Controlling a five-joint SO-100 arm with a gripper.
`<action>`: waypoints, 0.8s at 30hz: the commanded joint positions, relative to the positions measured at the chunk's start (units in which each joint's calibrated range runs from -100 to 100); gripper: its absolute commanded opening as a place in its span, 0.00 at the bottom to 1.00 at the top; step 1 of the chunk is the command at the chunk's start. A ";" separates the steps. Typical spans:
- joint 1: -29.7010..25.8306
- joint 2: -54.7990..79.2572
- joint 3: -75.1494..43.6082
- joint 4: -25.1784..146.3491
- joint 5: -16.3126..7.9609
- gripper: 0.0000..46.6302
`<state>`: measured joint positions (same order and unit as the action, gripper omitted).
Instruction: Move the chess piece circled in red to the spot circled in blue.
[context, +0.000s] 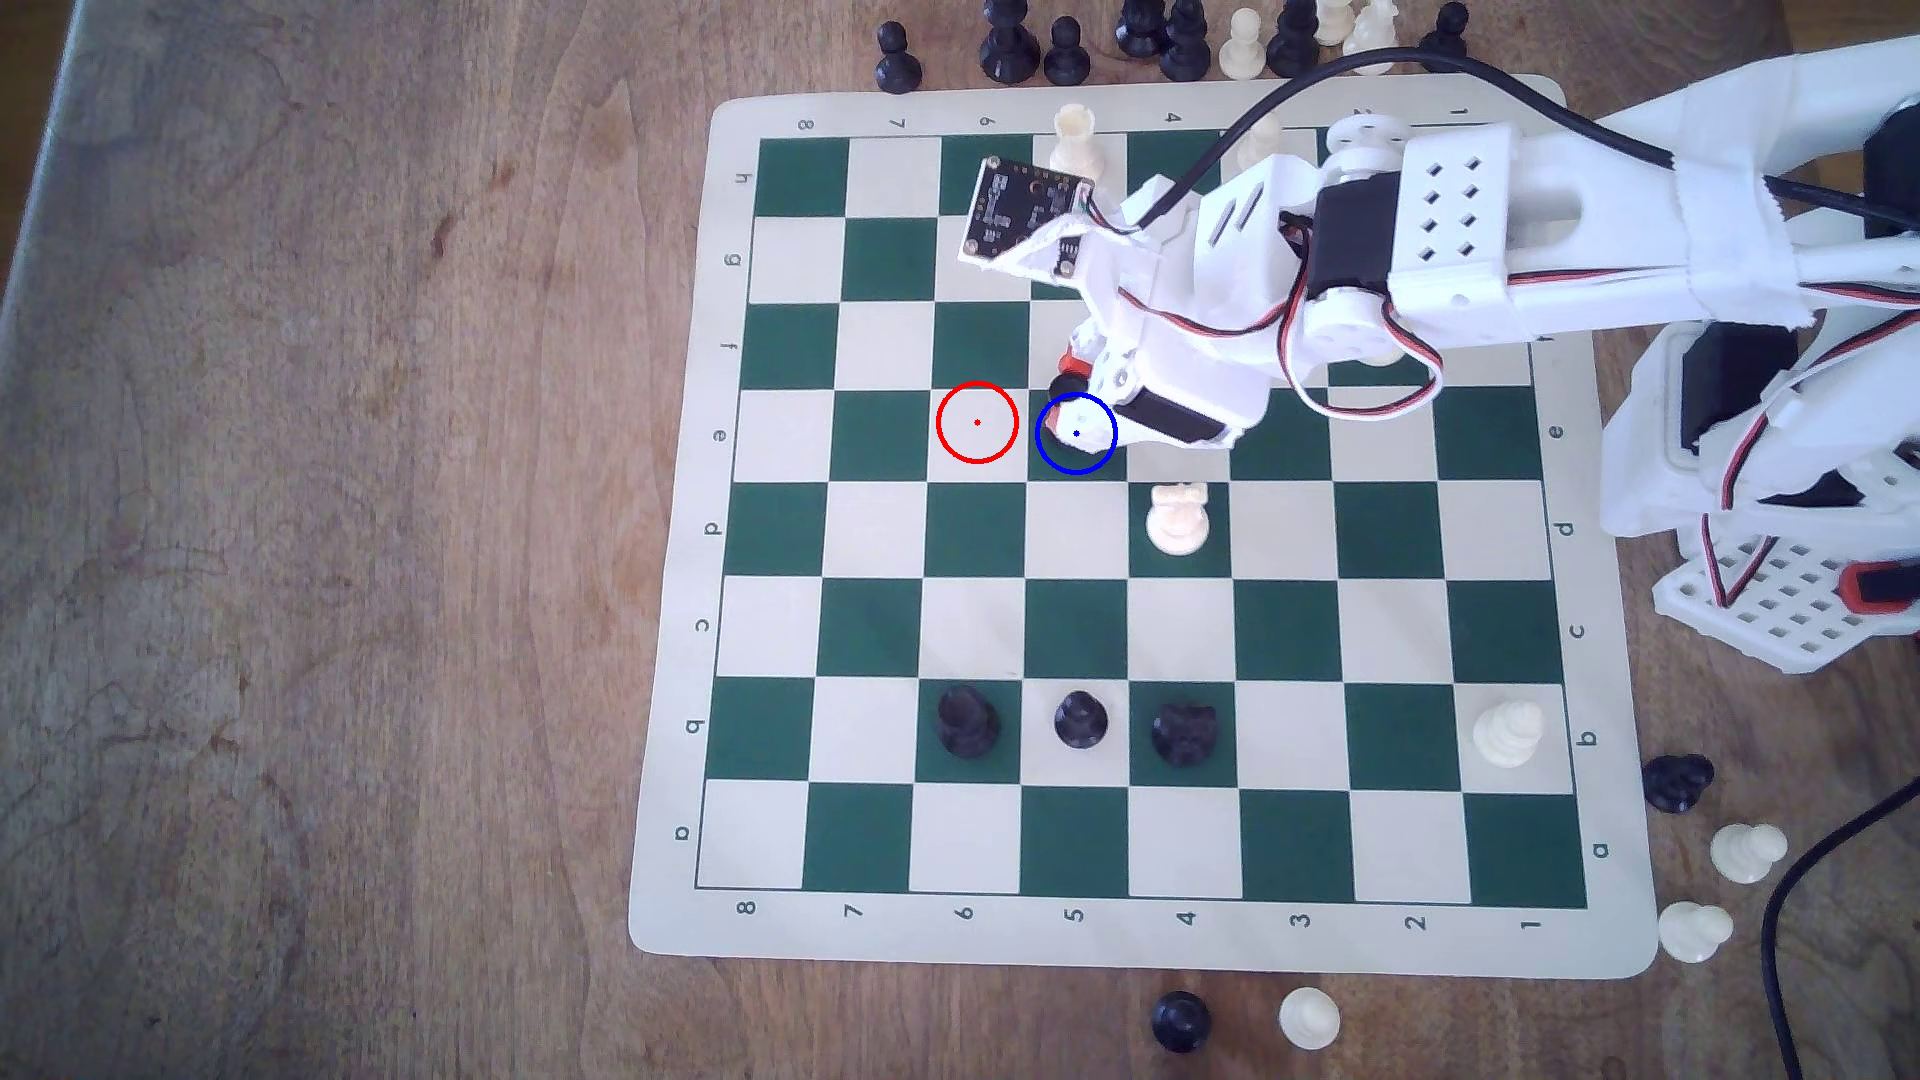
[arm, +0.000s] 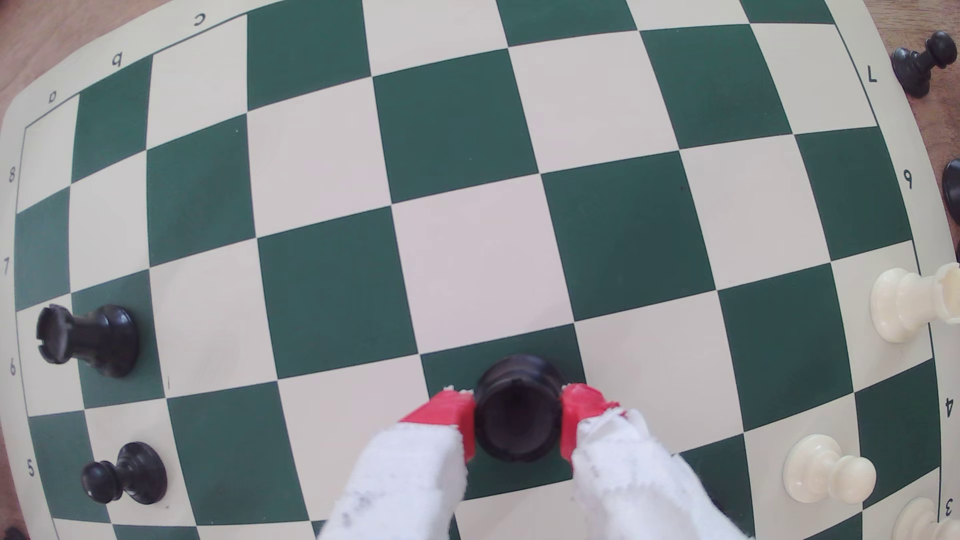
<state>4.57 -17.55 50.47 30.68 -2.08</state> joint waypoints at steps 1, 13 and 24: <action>0.08 -0.10 -1.06 -0.95 0.24 0.01; -0.47 1.25 -0.25 -0.95 0.24 0.05; 0.71 -1.29 0.02 -1.52 0.88 0.38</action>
<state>4.50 -15.71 50.93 30.04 -1.39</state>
